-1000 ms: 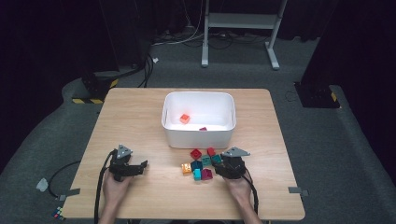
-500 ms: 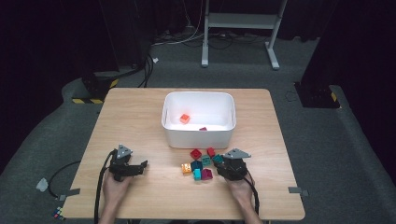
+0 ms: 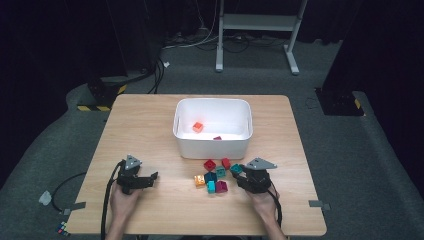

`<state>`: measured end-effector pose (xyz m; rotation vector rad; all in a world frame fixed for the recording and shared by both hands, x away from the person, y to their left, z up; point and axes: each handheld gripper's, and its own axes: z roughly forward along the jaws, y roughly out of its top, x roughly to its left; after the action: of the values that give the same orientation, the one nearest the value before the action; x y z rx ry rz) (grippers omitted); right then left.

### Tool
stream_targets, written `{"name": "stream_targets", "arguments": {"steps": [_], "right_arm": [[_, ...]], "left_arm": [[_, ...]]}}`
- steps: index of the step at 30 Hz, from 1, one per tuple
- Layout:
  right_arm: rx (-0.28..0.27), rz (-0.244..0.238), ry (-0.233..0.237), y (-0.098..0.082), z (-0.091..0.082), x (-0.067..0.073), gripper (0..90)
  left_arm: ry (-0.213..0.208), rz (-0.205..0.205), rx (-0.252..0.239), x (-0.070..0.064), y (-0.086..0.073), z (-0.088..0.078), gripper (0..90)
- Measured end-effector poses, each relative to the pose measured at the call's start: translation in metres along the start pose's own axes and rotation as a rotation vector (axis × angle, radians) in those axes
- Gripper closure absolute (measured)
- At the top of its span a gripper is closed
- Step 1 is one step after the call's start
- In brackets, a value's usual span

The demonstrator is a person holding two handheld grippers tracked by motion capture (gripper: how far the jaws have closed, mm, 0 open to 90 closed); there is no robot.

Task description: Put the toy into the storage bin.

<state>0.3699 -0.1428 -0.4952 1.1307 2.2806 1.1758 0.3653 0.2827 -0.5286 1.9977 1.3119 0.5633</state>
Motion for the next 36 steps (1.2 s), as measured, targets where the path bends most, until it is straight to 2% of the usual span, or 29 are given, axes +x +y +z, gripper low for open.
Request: {"name": "stream_targets", "arguments": {"steps": [10, 13, 20, 26, 32, 36], "right_arm": [[-0.038, -0.001, 0.062, 0.017, -0.016, -0.002, 59.3], [-0.047, -0.019, 0.064, 0.024, -0.021, -0.001, 59.3], [-0.059, -0.025, 0.073, 0.035, -0.028, -0.005, 59.3], [-0.066, -0.040, 0.109, 0.047, -0.036, -0.005, 59.3], [-0.069, -0.028, 0.137, 0.056, -0.040, -0.007, 59.3], [-0.087, -0.029, 0.139, 0.062, -0.046, -0.010, 59.3]], "left_arm": [[0.000, -0.001, 0.000, 0.000, 0.000, 0.000, 14.5], [0.000, -0.001, 0.000, 0.000, 0.000, 0.000, 14.5], [0.000, -0.004, -0.003, 0.000, 0.000, 0.000, 14.5], [0.000, -0.004, -0.003, 0.000, 0.000, 0.000, 14.5], [0.000, -0.004, -0.003, 0.000, 0.000, 0.000, 14.6], [0.000, -0.005, -0.003, 0.000, 0.000, 0.000, 14.5]]}}
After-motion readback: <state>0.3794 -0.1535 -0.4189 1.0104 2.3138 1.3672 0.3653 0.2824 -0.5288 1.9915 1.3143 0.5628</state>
